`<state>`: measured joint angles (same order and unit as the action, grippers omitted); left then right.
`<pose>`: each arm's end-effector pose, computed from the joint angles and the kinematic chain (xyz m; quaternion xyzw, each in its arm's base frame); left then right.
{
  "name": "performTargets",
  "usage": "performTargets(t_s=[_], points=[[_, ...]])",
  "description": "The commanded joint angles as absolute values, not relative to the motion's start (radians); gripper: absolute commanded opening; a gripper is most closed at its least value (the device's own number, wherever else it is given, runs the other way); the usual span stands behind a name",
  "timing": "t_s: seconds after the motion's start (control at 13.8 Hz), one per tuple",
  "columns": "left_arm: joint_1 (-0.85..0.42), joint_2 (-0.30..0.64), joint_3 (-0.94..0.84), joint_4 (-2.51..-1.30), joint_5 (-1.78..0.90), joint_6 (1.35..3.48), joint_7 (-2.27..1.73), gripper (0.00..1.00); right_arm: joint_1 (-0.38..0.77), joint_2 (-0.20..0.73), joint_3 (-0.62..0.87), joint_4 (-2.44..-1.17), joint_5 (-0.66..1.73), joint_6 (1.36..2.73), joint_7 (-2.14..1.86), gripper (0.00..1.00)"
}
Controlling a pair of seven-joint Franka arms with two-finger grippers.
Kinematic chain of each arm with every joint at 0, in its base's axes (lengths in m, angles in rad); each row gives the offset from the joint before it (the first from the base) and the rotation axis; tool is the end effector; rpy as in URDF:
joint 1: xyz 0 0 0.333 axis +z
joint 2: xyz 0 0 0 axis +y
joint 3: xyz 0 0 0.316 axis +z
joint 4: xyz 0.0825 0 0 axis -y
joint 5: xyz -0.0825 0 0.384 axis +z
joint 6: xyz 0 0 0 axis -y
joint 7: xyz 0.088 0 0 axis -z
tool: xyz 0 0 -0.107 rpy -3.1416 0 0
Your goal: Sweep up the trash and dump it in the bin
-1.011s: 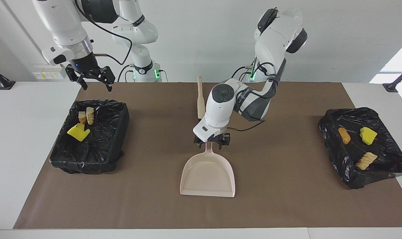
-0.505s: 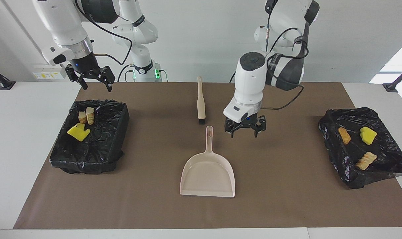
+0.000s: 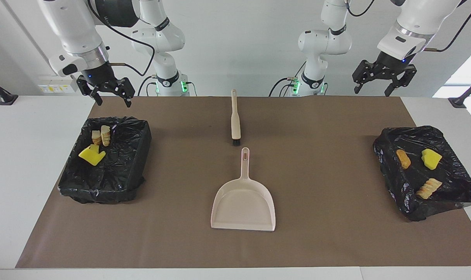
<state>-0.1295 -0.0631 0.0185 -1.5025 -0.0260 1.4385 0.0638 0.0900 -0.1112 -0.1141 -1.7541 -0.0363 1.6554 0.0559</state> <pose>0.5167 -0.0603 0.6786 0.9959 -0.0890 -0.0008 0.0135 0.5251 -0.0193 0.6046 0.9992 -0.0382 0.0061 0.0117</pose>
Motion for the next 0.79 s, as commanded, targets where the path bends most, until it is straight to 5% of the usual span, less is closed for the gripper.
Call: performTargets(t_s=[0.0,0.72], points=[[-0.042,-0.034,-0.050,-1.408,-0.031,1.369,0.106,1.00,0.095,-0.104,-0.118,-1.738,-0.037,1.643,0.055,1.00],[-0.026,-0.008,-0.074,-1.394,0.000,1.348,0.104,1.00,0.095,-0.104,-0.118,-1.738,-0.037,1.643,0.057,1.00]])
